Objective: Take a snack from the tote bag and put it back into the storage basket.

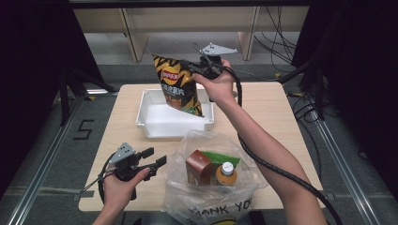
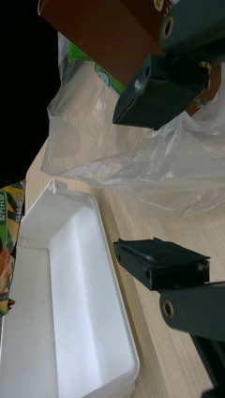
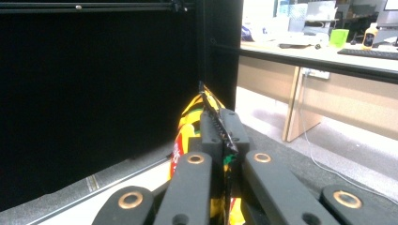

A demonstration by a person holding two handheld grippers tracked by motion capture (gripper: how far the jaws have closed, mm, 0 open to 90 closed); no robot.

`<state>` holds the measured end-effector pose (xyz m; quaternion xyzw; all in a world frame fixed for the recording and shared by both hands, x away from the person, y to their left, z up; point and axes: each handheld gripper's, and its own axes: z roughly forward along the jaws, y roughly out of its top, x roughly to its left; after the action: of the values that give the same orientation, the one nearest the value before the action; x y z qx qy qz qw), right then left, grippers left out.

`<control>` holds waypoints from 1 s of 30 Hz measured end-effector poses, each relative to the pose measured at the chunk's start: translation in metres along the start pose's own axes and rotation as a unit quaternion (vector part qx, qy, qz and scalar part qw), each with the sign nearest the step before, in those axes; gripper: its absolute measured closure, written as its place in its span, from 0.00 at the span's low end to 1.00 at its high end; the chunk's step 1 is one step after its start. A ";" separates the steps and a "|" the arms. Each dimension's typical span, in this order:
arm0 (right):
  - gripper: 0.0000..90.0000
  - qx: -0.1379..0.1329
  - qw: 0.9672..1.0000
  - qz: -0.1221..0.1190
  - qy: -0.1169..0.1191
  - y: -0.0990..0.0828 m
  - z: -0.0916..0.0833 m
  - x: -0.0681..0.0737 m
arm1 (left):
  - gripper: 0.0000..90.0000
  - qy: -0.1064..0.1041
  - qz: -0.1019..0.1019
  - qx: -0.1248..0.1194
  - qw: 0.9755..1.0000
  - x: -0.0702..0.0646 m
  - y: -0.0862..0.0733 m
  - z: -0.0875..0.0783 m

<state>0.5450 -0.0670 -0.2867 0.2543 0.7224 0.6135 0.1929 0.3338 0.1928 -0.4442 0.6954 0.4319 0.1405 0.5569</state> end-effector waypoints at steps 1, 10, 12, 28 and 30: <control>1.00 -0.002 1.000 -0.008 -0.008 -0.001 0.001 -0.002 | 0.36 0.000 -0.001 0.000 1.000 0.000 0.000 0.000; 1.00 0.007 1.000 0.006 -0.016 -0.005 0.011 -0.007 | 0.36 0.002 -0.001 0.000 1.000 0.001 0.000 -0.001; 1.00 0.010 1.000 0.012 -0.017 -0.005 0.013 -0.007 | 0.36 0.002 -0.002 -0.001 1.000 0.001 0.000 -0.001; 1.00 0.022 0.999 0.015 -0.023 -0.013 0.030 -0.015 | 0.36 -0.001 -0.003 0.000 1.000 0.001 -0.002 -0.001; 1.00 0.034 0.999 0.030 -0.020 -0.013 0.031 -0.014 | 0.36 0.005 -0.005 0.002 1.000 0.001 -0.002 -0.002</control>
<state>0.5726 -0.0529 -0.3056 0.2941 0.7307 0.5892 0.1802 0.3320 0.1946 -0.4459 0.6938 0.4382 0.1400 0.5540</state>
